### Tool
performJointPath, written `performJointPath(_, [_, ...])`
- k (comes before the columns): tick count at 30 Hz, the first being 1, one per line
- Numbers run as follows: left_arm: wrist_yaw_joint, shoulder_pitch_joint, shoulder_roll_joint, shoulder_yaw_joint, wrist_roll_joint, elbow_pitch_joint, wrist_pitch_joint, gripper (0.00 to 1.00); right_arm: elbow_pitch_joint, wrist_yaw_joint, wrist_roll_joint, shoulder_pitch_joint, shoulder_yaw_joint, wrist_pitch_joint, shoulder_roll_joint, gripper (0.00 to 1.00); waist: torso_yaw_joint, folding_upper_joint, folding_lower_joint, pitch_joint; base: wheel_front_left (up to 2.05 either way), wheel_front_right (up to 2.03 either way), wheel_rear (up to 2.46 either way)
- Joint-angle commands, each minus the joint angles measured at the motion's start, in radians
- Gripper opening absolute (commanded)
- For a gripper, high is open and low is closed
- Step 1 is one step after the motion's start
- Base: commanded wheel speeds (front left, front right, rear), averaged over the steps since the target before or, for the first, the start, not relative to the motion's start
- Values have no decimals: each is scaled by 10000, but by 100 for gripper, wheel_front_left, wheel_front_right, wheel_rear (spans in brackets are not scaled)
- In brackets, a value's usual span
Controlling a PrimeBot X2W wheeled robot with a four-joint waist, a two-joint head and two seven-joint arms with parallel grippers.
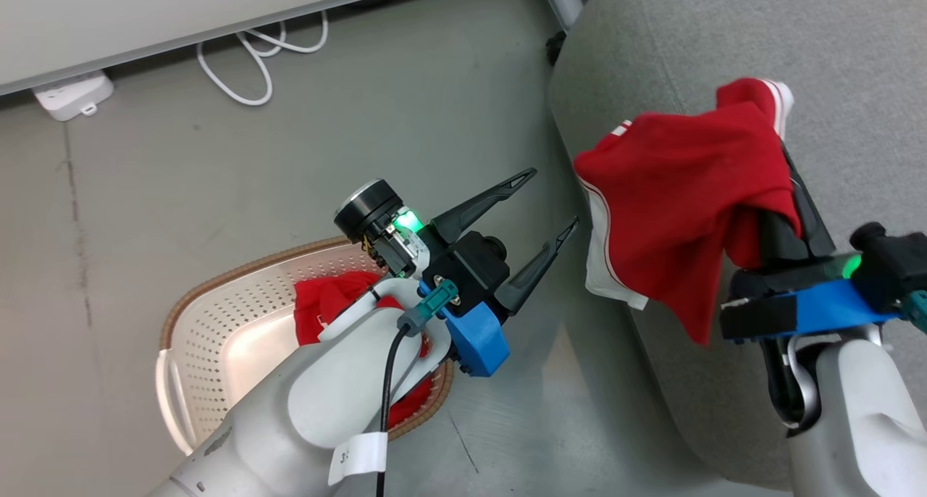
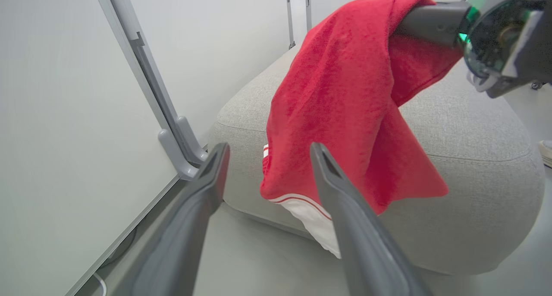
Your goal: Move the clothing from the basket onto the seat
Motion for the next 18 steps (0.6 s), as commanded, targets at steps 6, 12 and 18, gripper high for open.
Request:
performJointPath(6, [-8, -198, 5, -247, -64, 39, -50, 100, -259, 1, 20, 499, -528, -38, 122, 0, -359, 0, 0, 231, 0, 0, 0])
performJointPath(12, [-9, -281, 19, -372, -112, 84, -50, 100, -322, 1, 103, 673, -669, -36, 158, 0, -506, 0, 0, 321, 0, 0, 0])
performJointPath(18, [-9, -273, 53, -397, -177, 59, -50, 100, -471, 1, -76, 184, -421, -38, 159, 0, -537, 0, 0, 324, 0, 0, 0])
